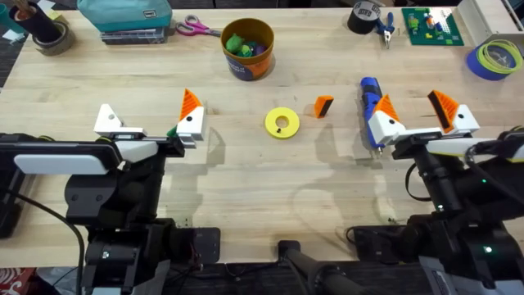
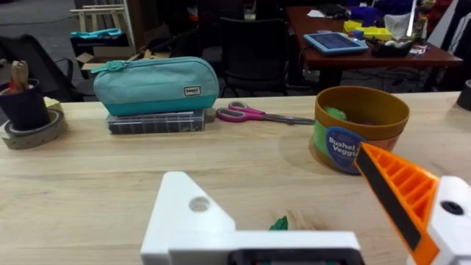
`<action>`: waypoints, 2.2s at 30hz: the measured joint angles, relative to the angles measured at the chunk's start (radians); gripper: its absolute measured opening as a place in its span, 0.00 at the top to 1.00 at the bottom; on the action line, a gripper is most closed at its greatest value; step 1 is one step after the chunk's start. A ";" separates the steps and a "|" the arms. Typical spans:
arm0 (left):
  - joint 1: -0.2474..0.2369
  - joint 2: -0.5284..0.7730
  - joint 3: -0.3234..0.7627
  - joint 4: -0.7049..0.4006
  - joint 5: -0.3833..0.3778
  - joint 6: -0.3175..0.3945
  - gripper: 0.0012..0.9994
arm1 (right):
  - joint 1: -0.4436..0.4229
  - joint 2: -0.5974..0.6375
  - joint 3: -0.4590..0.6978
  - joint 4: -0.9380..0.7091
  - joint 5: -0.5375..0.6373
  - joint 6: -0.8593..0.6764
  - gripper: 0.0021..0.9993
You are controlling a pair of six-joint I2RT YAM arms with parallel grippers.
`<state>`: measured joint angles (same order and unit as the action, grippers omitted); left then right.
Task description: Pick up the gripper from the table and insert it into the empty holder that is missing its gripper. Then pick up a screw, insert it into the mounting hole, and use the screwdriver to tighten it. Finally, clean up the table by picking up the vegetable and placing it into the bucket.
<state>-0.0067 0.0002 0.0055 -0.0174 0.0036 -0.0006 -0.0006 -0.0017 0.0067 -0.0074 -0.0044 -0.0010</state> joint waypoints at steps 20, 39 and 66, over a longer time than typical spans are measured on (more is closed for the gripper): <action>0.000 0.024 0.248 -0.228 0.000 0.000 0.02 | 0.000 0.008 0.193 -0.053 -0.005 0.001 0.00; 0.000 0.840 1.054 -0.882 0.000 0.031 0.01 | 0.000 0.735 0.941 -0.808 -0.012 0.001 0.00; 0.008 1.229 1.142 -1.063 0.006 0.218 0.02 | 0.000 1.186 1.152 -1.018 -0.019 0.001 0.00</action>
<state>0.0012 1.2297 1.1477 -1.0802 0.0097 0.2173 -0.0006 1.1839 1.1587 -1.0250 -0.0235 -0.0002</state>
